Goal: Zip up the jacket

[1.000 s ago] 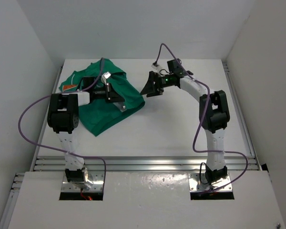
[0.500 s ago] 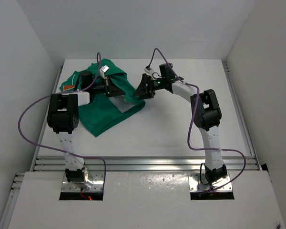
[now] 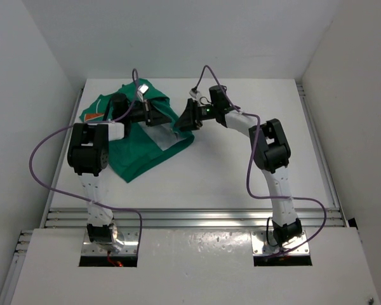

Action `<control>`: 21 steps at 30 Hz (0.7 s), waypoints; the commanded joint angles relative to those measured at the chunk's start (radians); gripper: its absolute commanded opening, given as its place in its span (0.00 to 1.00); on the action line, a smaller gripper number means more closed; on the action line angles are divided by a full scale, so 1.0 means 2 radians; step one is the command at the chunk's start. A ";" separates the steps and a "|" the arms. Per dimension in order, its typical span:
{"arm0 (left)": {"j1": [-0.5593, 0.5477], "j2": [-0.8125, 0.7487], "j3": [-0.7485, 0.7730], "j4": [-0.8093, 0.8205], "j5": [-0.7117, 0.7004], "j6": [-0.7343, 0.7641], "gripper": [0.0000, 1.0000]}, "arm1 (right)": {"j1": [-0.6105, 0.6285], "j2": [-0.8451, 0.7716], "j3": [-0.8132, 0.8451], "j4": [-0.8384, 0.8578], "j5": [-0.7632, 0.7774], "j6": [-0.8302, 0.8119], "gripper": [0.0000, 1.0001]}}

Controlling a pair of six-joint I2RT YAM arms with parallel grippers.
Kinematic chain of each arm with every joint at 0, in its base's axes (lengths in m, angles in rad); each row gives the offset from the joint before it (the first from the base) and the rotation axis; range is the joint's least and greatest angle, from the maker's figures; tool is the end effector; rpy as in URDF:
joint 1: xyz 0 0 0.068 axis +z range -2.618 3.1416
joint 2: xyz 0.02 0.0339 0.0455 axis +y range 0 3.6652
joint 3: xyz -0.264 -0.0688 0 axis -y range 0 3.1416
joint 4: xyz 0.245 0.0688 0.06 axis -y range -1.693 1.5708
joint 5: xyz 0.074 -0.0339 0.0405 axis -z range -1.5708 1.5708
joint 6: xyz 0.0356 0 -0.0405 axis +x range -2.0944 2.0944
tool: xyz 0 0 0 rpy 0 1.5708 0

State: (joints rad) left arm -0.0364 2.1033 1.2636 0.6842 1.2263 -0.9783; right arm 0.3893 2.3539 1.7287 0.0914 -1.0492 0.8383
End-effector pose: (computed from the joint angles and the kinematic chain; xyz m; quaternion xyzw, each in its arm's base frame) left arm 0.4457 -0.0498 0.1853 0.0514 0.7235 -0.6405 0.2522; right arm 0.4684 0.2255 0.1592 -0.0746 0.7882 0.6027 0.1001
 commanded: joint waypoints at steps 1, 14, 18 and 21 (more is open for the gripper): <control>-0.014 0.008 0.024 0.026 0.001 -0.006 0.00 | 0.008 0.003 0.025 0.038 -0.008 0.011 0.60; -0.014 0.012 0.033 0.021 -0.013 -0.001 0.00 | 0.011 0.001 0.013 0.038 -0.034 0.005 0.31; -0.014 0.012 0.033 0.021 -0.013 -0.001 0.00 | 0.012 0.000 0.012 0.039 -0.034 0.003 0.23; -0.014 0.017 0.033 0.021 -0.013 -0.001 0.00 | 0.011 0.000 0.015 0.047 -0.035 0.008 0.13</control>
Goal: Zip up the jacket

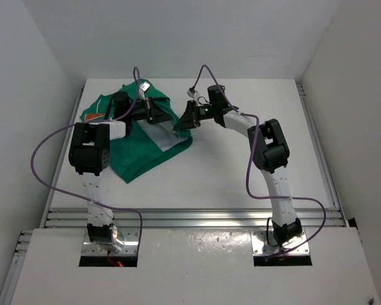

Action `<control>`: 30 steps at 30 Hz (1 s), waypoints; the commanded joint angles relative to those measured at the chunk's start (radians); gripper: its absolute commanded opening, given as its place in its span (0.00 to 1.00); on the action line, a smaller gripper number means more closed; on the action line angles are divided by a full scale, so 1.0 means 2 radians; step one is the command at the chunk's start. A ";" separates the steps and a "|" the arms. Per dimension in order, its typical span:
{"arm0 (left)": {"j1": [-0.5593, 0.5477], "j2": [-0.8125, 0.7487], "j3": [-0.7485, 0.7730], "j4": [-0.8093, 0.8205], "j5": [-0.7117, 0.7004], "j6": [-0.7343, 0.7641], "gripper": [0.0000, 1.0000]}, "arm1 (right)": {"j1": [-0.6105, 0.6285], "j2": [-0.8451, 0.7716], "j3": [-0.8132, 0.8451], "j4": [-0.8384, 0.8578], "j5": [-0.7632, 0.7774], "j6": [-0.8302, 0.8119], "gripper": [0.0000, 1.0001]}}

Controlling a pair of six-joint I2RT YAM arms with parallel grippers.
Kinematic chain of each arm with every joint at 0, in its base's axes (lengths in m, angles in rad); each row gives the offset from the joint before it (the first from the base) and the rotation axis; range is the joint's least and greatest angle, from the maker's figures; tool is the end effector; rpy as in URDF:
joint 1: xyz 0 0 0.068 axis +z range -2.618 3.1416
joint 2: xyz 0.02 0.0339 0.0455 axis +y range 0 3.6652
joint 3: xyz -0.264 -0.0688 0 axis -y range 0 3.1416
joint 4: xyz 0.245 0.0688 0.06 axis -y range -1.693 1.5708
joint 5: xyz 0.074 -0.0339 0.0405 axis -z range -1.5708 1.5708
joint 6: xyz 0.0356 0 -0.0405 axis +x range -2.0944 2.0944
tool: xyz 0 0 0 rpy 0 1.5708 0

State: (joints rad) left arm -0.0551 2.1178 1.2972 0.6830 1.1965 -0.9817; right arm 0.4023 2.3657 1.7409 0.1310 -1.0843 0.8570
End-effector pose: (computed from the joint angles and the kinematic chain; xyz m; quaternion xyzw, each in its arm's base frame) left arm 0.4519 -0.0581 0.1887 0.0525 0.7227 -0.6378 0.2610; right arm 0.4681 0.2334 0.1608 -0.0921 0.7761 0.6167 0.0942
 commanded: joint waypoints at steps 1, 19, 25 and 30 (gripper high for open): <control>-0.005 0.010 0.016 0.021 0.002 0.005 0.00 | 0.004 -0.006 0.008 0.030 -0.016 -0.003 0.07; 0.005 -0.213 0.011 -0.505 -0.301 0.406 0.52 | -0.051 -0.075 -0.109 -0.078 0.037 -0.119 0.00; -0.064 -0.228 -0.007 -0.624 -0.511 0.383 0.33 | -0.044 -0.076 -0.087 -0.127 0.065 -0.158 0.00; -0.087 -0.195 0.014 -0.687 -0.563 0.343 0.28 | -0.023 -0.056 -0.040 -0.155 0.077 -0.184 0.00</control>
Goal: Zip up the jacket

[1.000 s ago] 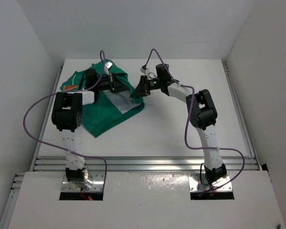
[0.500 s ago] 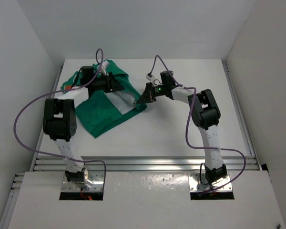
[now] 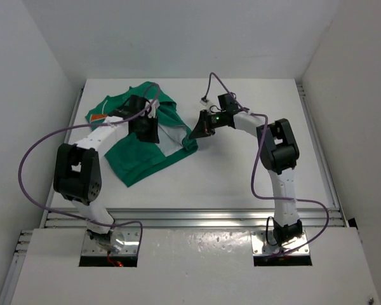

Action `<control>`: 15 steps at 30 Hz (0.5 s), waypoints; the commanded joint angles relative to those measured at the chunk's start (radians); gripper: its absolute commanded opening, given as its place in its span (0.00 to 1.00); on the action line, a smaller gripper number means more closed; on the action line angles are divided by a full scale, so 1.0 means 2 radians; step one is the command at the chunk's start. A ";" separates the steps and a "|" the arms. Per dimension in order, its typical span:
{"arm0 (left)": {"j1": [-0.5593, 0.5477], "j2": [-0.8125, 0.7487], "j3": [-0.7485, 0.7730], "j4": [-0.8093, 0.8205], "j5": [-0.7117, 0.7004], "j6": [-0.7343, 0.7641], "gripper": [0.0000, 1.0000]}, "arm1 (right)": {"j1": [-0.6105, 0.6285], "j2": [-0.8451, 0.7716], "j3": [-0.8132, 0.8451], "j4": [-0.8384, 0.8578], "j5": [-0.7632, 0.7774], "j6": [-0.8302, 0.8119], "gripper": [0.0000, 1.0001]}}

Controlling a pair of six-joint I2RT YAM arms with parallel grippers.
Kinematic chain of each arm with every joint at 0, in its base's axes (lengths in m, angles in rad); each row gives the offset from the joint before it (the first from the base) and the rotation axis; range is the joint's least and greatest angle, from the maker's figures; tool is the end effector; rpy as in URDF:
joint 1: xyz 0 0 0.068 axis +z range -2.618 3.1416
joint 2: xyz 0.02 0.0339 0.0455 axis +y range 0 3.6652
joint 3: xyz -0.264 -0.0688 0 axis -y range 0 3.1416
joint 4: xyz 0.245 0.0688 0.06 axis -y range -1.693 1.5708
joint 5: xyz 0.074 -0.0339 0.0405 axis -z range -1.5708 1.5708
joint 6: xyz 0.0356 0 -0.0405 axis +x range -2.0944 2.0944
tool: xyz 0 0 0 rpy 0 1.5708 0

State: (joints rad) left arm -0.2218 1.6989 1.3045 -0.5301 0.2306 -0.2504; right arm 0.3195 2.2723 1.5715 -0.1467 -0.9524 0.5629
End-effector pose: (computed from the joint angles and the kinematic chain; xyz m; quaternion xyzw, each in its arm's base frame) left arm 0.3576 -0.0890 0.2498 0.0231 0.9424 -0.1799 0.2812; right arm 0.4456 0.1780 0.1321 -0.0601 0.8448 0.5220 0.1013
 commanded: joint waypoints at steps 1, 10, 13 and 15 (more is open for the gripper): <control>-0.004 0.014 0.010 -0.081 -0.080 -0.027 0.28 | 0.023 0.001 0.059 -0.022 0.015 -0.039 0.00; 0.027 0.016 -0.018 -0.108 -0.155 -0.053 0.30 | 0.040 0.063 0.142 -0.037 0.039 -0.041 0.00; 0.037 0.040 -0.018 -0.113 -0.188 -0.053 0.29 | 0.053 0.072 0.146 -0.055 0.050 -0.064 0.00; 0.049 0.059 -0.018 -0.118 -0.222 -0.053 0.29 | 0.060 0.075 0.148 -0.078 0.070 -0.093 0.00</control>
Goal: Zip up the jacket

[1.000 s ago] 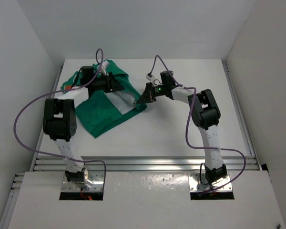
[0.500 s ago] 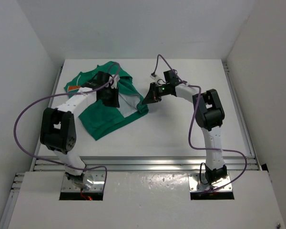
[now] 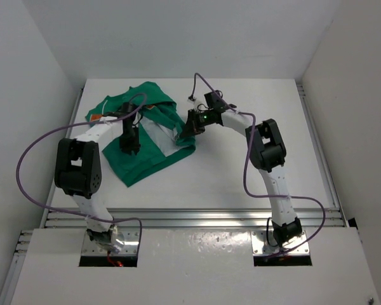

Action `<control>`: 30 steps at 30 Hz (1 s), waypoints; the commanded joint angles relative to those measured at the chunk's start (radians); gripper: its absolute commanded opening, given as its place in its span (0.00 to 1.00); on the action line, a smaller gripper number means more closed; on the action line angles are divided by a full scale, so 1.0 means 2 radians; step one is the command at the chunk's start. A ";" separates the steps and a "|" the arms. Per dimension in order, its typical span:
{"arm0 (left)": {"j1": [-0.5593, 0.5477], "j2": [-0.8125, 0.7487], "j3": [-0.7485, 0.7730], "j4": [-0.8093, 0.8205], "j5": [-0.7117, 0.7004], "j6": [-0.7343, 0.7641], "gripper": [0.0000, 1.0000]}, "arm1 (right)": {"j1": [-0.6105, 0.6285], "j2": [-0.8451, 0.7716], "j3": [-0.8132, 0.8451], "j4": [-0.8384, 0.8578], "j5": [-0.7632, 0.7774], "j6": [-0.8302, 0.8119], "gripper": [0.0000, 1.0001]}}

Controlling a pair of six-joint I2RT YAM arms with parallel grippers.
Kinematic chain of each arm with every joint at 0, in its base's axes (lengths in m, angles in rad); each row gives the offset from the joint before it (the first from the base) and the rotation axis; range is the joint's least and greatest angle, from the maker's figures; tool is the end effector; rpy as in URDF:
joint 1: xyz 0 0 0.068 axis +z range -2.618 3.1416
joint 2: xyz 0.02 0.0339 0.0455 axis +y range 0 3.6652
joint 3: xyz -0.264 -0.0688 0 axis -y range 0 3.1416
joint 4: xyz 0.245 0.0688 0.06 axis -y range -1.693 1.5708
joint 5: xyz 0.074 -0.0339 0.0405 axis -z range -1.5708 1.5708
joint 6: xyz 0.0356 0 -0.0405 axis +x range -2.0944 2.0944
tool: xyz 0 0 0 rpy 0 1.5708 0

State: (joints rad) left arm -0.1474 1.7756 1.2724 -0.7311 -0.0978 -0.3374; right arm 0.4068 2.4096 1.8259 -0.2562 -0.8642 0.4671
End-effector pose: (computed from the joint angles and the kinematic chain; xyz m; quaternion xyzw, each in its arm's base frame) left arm 0.3501 -0.0485 0.2031 -0.1016 0.9795 0.0066 0.1739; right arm 0.4657 0.2301 0.1327 -0.1240 0.8522 0.4917 0.1285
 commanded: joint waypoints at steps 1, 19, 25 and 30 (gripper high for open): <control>0.012 0.026 -0.002 -0.018 -0.065 -0.009 0.29 | 0.023 0.009 0.022 -0.027 0.032 -0.052 0.00; 0.003 0.236 0.196 0.012 0.001 0.012 0.19 | 0.047 -0.047 -0.068 -0.219 0.217 -0.229 0.00; -0.030 0.293 0.271 0.045 0.040 0.043 0.19 | 0.035 -0.093 -0.138 -0.231 0.201 -0.224 0.00; -0.057 0.296 0.284 0.045 0.063 0.081 0.19 | 0.033 -0.116 -0.162 -0.213 0.145 -0.198 0.00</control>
State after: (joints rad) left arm -0.2287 2.3039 1.8790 -0.7238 -0.0280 -0.2283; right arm 0.4801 2.2097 1.5421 -0.6075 -0.5594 0.0620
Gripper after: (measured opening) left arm 0.191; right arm 0.009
